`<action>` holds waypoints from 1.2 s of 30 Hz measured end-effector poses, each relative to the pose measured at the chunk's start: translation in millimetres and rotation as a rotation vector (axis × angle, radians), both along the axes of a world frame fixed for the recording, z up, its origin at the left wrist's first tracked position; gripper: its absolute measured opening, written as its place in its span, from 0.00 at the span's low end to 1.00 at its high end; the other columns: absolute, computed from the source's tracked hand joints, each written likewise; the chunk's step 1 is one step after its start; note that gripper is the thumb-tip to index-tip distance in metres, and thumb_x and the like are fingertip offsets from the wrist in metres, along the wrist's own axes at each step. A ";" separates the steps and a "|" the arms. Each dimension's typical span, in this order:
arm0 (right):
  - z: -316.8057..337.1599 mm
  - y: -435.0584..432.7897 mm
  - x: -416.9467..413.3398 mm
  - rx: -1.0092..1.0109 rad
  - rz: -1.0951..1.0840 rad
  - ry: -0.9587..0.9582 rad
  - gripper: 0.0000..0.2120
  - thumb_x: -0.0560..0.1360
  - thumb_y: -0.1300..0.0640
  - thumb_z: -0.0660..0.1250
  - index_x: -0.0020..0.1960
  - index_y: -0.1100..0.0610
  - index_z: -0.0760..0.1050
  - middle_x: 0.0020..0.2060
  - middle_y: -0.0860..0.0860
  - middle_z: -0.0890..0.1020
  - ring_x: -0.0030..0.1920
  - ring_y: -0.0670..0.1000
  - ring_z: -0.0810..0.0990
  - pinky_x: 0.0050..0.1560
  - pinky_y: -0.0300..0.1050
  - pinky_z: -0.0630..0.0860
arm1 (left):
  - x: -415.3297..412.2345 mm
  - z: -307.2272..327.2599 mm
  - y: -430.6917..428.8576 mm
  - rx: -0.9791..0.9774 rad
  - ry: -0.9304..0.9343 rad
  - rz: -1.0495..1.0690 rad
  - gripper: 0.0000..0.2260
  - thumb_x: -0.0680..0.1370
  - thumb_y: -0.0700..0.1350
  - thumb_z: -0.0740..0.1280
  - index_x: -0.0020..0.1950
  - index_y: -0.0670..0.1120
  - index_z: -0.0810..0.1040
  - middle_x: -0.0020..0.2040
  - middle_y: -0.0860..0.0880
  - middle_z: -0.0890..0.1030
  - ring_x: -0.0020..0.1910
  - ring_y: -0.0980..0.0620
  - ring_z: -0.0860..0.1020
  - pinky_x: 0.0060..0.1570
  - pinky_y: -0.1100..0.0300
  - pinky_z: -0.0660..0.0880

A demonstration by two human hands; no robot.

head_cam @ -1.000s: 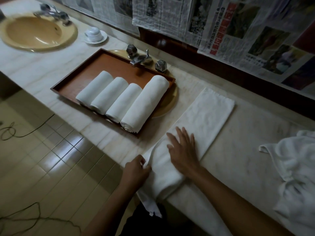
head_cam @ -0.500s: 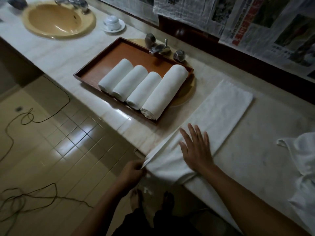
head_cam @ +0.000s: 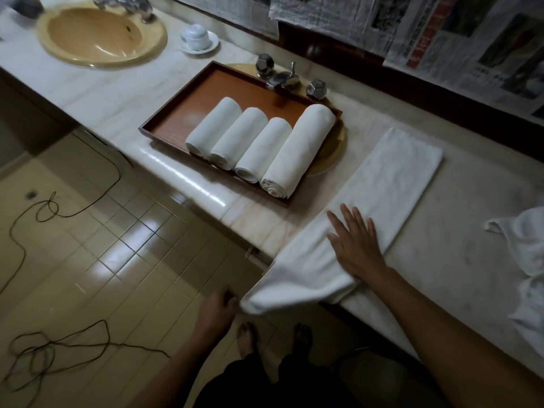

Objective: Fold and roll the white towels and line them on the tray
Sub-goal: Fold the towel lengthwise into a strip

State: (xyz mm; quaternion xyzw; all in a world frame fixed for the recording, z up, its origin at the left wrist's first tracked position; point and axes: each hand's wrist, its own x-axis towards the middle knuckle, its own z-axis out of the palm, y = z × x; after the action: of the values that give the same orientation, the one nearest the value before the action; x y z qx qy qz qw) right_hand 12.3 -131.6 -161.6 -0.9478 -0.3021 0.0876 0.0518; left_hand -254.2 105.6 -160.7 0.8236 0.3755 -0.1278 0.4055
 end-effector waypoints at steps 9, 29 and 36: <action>24.1 -27.8 -87.9 0.438 -0.869 0.063 0.20 0.77 0.57 0.70 0.65 0.65 0.74 0.60 0.66 0.78 0.61 0.67 0.75 0.63 0.58 0.72 | 84.4 45.6 -19.8 0.150 -0.318 -0.176 0.04 0.80 0.42 0.67 0.51 0.49 0.81 0.43 0.56 0.79 0.40 0.61 0.76 0.36 0.68 0.70; 52.0 -51.4 -129.7 0.544 -1.128 0.360 0.05 0.80 0.58 0.64 0.56 0.55 0.73 0.51 0.55 0.82 0.53 0.60 0.81 0.48 0.48 0.74 | 137.7 52.7 -54.9 0.218 -0.074 -0.463 0.07 0.79 0.49 0.67 0.49 0.46 0.79 0.42 0.50 0.78 0.40 0.48 0.75 0.39 0.57 0.69; 46.8 -36.2 -127.1 0.328 -1.092 0.336 0.18 0.81 0.44 0.64 0.57 0.59 0.76 0.54 0.57 0.83 0.56 0.61 0.80 0.52 0.49 0.74 | 137.0 53.8 -54.2 0.169 -0.086 -0.462 0.09 0.78 0.52 0.70 0.48 0.48 0.77 0.40 0.51 0.80 0.41 0.50 0.78 0.38 0.56 0.73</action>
State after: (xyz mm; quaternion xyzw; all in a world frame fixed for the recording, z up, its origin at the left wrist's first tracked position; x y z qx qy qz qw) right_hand -114.8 -167.7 -114.8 -0.9188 0.2320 0.1494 0.2821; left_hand -117.2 51.3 -106.9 0.9231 0.1692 -0.1500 0.3109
